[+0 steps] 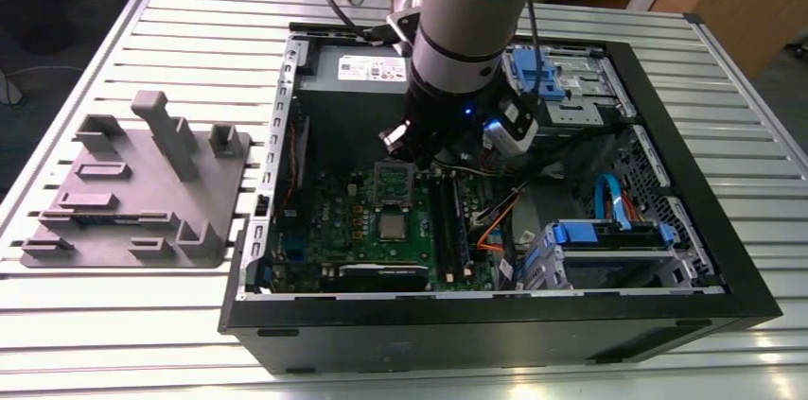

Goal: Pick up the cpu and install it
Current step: 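Close the cpu cover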

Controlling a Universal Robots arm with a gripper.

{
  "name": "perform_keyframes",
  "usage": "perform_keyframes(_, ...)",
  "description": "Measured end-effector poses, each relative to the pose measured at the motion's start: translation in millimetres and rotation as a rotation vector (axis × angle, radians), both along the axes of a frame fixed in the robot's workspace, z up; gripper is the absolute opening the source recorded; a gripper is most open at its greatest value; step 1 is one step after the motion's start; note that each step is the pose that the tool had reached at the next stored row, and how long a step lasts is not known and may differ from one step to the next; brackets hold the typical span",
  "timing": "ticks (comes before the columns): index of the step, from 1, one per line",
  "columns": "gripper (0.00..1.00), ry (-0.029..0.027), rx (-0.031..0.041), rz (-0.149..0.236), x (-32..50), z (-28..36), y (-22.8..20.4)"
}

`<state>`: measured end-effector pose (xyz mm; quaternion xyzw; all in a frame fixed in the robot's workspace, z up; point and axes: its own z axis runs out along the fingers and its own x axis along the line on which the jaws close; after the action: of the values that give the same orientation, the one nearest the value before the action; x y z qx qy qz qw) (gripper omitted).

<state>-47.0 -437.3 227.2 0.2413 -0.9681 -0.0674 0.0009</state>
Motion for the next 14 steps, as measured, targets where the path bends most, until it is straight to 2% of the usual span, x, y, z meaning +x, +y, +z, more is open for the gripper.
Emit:
perform_keyframes(4, 0.1, 0.0, 0.0, 0.008, 0.0, 5.3, 0.0)
perform_keyframes(9, 0.1, 0.0, -0.0036, 0.035, -0.6, 5.5, 0.0)
perform_keyframes(14, 0.1, 0.0, -0.0036, 0.044, -0.7, 5.5, 0.0)
